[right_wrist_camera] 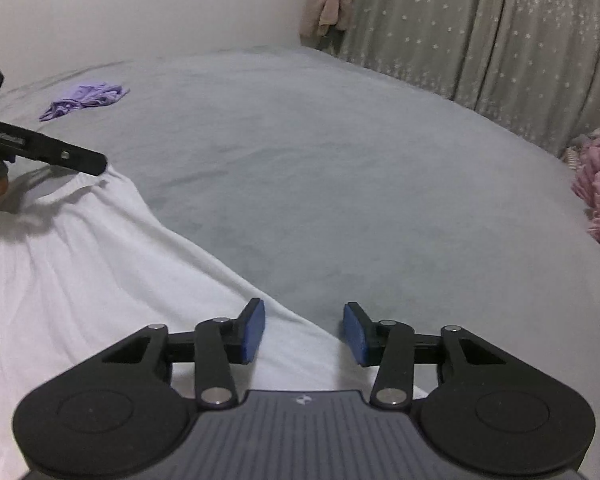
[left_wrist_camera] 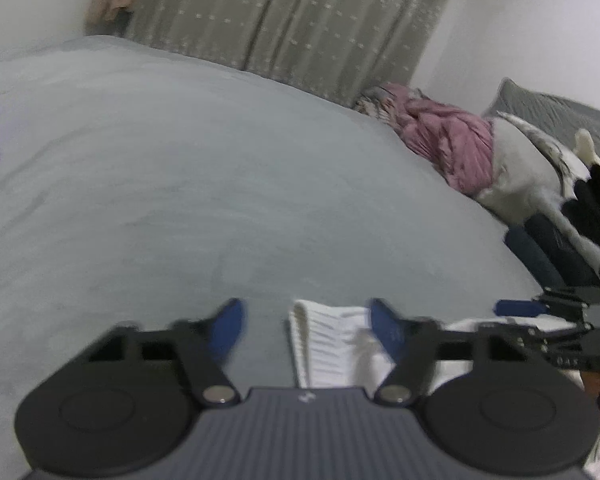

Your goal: Fold clothes

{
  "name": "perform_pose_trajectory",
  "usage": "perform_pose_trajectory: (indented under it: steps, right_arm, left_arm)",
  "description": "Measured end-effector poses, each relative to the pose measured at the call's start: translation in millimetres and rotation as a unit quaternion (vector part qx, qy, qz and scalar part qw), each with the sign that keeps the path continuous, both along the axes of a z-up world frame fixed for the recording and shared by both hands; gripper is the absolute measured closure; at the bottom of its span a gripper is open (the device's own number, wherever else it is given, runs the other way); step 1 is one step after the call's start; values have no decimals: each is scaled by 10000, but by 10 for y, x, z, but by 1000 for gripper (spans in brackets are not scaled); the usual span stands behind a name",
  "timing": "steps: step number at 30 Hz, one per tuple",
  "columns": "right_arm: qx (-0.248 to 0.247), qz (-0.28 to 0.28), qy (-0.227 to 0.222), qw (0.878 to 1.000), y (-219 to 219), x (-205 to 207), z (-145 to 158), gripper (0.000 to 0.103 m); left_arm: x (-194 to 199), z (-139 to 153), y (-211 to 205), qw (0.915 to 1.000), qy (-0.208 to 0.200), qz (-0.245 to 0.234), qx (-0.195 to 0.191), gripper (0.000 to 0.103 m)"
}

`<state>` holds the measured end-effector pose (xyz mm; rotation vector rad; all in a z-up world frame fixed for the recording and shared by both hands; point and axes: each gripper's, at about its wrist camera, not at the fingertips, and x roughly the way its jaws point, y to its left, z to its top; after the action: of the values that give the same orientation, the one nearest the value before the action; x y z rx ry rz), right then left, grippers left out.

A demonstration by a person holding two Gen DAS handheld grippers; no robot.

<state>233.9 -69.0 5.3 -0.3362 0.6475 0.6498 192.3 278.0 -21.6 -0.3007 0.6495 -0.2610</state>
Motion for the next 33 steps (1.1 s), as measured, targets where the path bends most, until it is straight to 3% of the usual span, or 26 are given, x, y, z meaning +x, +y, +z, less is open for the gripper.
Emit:
perform_pose_trajectory:
  steps: [1, 3, 9, 17, 20, 21, 22, 24, 25, 33]
  right_arm:
    - [55, 2, 26, 10000, -20, -6, 5, 92]
    - [24, 12, -60, 10000, -24, -49, 5, 100]
    - [-122, -140, -442, 9988, 66, -84, 45, 102]
    - [-324, -412, -419, 9977, 300, 169, -11, 102]
    - [-477, -607, -447, 9960, 400, 195, -74, 100]
    - [-502, -676, -457, 9954, 409, 183, -56, 96]
    - [-524, -722, -461, 9949, 407, 169, -33, 85]
    - [-519, -820, -518, 9939, 365, 92, 57, 66]
    - [-511, -869, -551, 9934, 340, 48, 106, 61]
    - [-330, -945, -753, 9921, 140, -430, 414, 60]
  left_arm:
    - [0, 5, -32, 10000, 10, -20, 93, 92]
    - [-19, 34, -83, 9996, -39, 17, 263, 97]
    - [-57, 159, -156, 9971, -225, 371, 632, 98]
    - [122, 123, -234, 9920, 44, 538, 1139, 95]
    - [159, 136, -335, 9898, 78, 576, 1303, 88]
    - [170, 150, -360, 9894, 91, 583, 1331, 73]
    - [148, 188, -402, 9876, 128, 628, 1430, 48]
    - [122, 237, -491, 9845, 110, 675, 1617, 29]
    - [64, 285, -527, 9831, 47, 674, 1702, 29]
    - [-365, 565, -635, 9827, 343, 936, 1558, 19]
